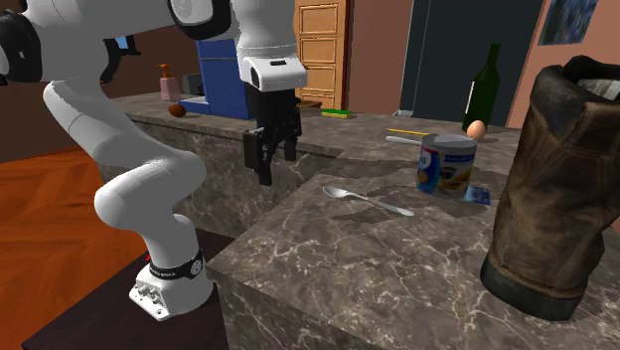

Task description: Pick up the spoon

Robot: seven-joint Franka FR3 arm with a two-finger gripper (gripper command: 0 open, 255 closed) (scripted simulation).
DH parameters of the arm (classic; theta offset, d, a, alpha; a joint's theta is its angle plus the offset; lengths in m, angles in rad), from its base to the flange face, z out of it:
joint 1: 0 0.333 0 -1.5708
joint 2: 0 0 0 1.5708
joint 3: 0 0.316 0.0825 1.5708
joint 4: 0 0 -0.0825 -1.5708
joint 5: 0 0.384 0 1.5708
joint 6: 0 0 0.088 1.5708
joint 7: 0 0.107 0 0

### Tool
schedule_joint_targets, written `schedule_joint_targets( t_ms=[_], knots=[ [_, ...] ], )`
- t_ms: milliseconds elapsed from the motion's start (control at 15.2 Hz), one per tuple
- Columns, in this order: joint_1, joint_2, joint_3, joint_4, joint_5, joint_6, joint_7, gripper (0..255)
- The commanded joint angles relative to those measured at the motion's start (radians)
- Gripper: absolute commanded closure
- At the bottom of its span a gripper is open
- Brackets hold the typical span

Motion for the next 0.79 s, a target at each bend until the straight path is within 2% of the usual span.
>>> schedule_joint_targets(
  t_ms=[0, 726],
  knots=[
    [0.0, 0.0, 0.0, 0.0, 0.0, 0.0, 0.0, 0],
    [0.051, 0.442, 0.101, 0.254, 0.098, 0.126, 0.144, 0]
  ],
)
